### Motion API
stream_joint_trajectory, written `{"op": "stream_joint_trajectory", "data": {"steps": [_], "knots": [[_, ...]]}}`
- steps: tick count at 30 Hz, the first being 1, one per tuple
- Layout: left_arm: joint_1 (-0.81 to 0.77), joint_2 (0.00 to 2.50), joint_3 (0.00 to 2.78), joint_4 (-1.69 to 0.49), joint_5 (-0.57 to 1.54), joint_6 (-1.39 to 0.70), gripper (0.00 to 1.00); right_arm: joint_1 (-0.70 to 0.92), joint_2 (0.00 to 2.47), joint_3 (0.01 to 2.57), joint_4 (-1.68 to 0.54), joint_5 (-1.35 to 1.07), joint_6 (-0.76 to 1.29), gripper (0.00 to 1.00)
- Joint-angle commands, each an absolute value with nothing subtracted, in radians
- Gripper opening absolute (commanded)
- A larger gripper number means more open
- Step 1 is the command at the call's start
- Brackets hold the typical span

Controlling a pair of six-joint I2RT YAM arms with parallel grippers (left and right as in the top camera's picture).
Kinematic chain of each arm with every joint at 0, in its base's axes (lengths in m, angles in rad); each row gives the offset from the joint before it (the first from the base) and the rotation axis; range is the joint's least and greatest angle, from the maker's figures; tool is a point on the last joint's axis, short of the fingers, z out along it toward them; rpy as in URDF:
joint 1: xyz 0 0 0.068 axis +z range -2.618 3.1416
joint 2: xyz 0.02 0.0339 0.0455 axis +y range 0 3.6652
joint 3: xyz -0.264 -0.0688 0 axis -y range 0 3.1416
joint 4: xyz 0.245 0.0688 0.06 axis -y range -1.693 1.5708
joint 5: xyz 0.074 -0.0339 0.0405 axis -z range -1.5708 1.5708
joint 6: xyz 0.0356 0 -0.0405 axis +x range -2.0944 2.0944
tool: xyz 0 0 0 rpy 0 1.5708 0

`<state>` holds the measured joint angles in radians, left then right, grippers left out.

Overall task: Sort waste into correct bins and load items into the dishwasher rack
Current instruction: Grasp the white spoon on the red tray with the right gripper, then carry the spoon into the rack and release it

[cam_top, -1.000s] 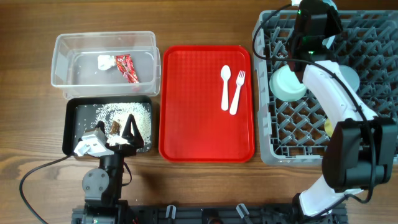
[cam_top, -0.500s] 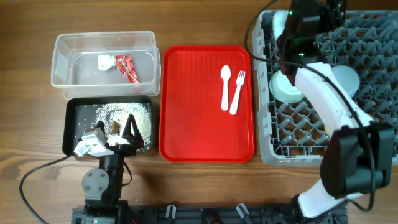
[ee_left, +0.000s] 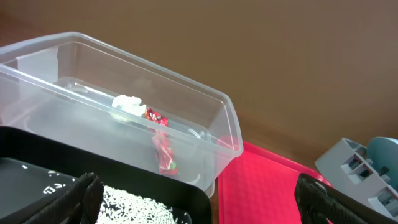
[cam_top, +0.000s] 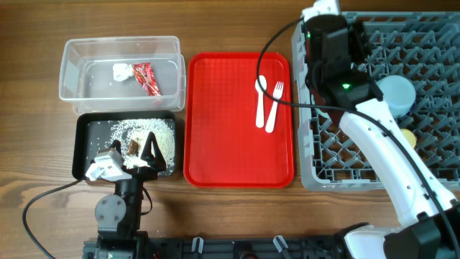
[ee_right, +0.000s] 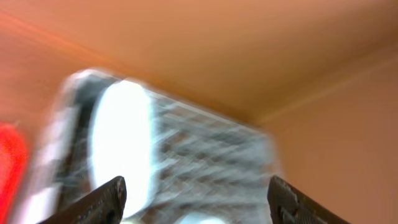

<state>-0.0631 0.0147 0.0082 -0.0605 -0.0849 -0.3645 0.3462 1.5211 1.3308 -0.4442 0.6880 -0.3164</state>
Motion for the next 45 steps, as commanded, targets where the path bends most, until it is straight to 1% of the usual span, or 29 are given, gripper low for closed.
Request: {"op": "stream_joint_trajectory", "data": {"steps": [1,3,5,8,9,11,14,15,17,18,20,25,29,35,38,40,42,43,45], "knots": [[-0.055,0.01,0.006,-0.064,-0.088,-0.374,1.0,0.35,1.495,1.327,-0.606,0.194,0.1,0.66],[-0.055,0.009,0.006,-0.064,-0.088,-0.374,1.0,0.35,1.498,1.327,-0.676,0.003,0.171,0.6],[-0.055,0.01,0.006,-0.064,-0.088,-0.374,1.0,0.351,1.499,1.327,-0.733,-0.17,0.221,0.58],[-0.055,0.009,0.006,-0.064,-0.088,-0.374,1.0,0.351,1.5,1.327,-0.8,-0.271,0.278,0.55],[-0.055,0.009,0.006,-0.064,-0.088,-0.374,1.0,0.352,1.5,1.327,-0.818,-0.27,0.301,0.55],[-0.055,0.009,0.006,-0.064,-0.088,-0.374,1.0,0.375,1.517,1.327,-0.831,-0.244,0.342,0.5],[-0.055,0.01,0.006,-0.064,-0.088,-0.374,1.0,0.426,1.568,1.327,-0.81,-0.185,0.37,0.49],[-0.055,0.01,0.006,-0.064,-0.088,-0.374,1.0,0.445,1.594,1.327,-0.801,-0.154,0.389,0.5],[-0.055,0.01,0.006,-0.064,-0.088,-0.374,1.0,0.475,1.653,1.327,-0.773,-0.067,0.43,0.59],[-0.055,0.01,0.006,-0.064,-0.088,-0.374,1.0,0.48,1.684,1.327,-0.756,-0.011,0.459,0.6],[-0.055,0.01,0.006,-0.064,-0.088,-0.374,1.0,0.48,1.76,1.327,-0.686,0.057,0.48,0.61],[-0.055,0.01,0.006,-0.064,-0.088,-0.374,1.0,0.472,1.891,1.327,-0.543,0.077,0.47,0.61],[-0.055,0.009,0.006,-0.064,-0.088,-0.374,1.0,0.47,1.979,1.327,-0.474,0.151,0.469,0.61],[-0.055,0.01,0.006,-0.064,-0.088,-0.374,1.0,0.469,2.076,1.327,-0.442,0.157,0.445,0.49],[-0.055,0.01,0.006,-0.064,-0.088,-0.374,1.0,0.469,2.098,1.327,-0.442,0.142,0.445,0.35],[-0.055,0.009,0.006,-0.064,-0.088,-0.374,1.0,0.469,2.096,1.327,-0.443,0.142,0.445,0.29],[-0.055,0.01,0.006,-0.064,-0.088,-0.374,1.0,0.469,2.096,1.327,-0.451,0.133,0.445,0.17],[-0.055,0.01,0.006,-0.064,-0.088,-0.374,1.0,0.469,2.094,1.327,-0.459,0.131,0.447,0.13],[-0.055,0.009,0.006,-0.064,-0.088,-0.374,1.0,0.469,2.083,1.328,-0.472,0.131,0.448,0.09]]}}
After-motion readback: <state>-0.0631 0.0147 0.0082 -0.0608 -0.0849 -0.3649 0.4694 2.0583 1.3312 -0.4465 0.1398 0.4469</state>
